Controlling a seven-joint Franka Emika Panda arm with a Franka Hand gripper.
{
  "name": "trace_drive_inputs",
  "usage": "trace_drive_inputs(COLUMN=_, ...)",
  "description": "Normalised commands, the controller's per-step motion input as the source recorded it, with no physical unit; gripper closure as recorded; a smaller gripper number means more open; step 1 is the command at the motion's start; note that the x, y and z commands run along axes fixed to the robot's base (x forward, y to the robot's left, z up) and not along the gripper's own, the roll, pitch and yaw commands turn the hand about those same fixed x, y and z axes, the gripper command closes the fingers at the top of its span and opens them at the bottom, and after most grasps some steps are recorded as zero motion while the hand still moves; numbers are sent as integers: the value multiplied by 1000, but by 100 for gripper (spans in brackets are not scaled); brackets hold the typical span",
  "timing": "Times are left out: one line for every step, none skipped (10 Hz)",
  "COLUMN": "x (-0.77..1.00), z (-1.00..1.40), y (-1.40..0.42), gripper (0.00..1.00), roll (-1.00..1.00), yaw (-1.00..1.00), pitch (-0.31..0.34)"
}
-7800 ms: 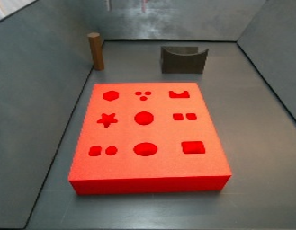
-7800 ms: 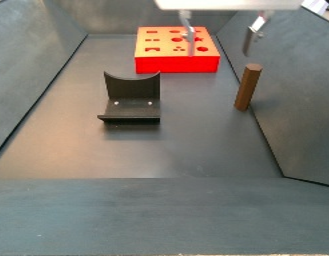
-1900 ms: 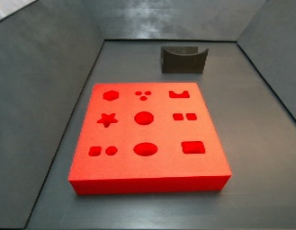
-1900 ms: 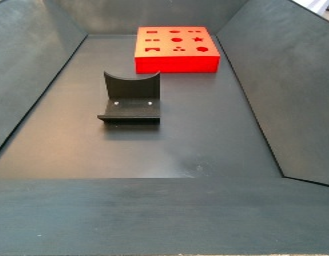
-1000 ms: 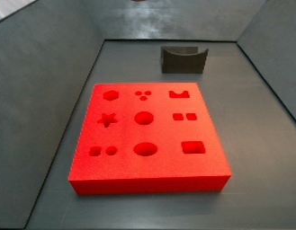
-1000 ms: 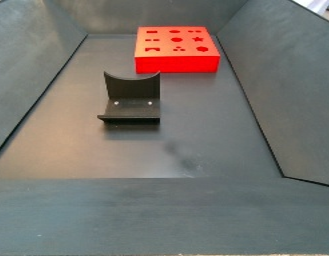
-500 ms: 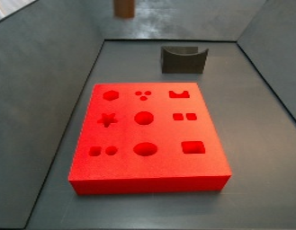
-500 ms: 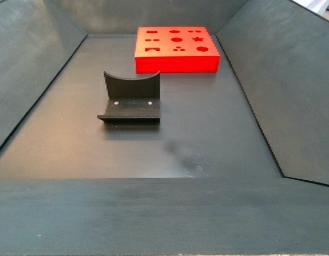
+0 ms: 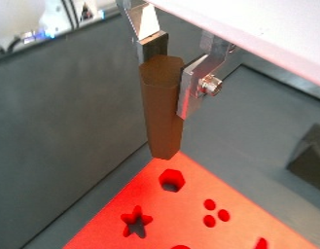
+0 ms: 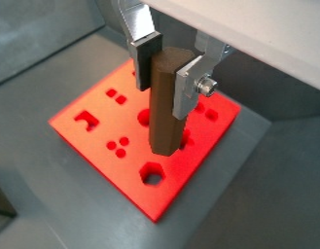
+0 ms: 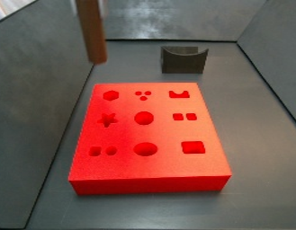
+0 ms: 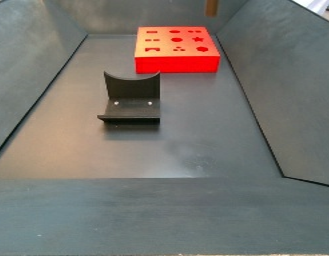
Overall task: Pick up the hexagon object. Move up. Move to above the board. Insert the hexagon object.
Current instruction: Insert the hexagon object.
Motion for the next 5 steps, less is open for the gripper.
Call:
trace_drive_inputs(x=0, z=-860, y=214, gripper=100, roll=-46, yaw=320, pitch=-177)
trace_drive_inputs(x=140, z=-906, y=303, gripper=100, roll=-60, yaw=294, pitch=-93)
trace_drive_inputs(x=229, z=-969, y=271, gripper=100, roll=-71, yaw=254, pitch=-54)
trace_drive_inputs(x=257, z=-974, y=194, gripper=100, roll=-74, yaw=234, pitch=-44)
trace_drive_inputs(x=100, z=-797, y=71, gripper=100, roll=-81, yaw=189, pitch=-70)
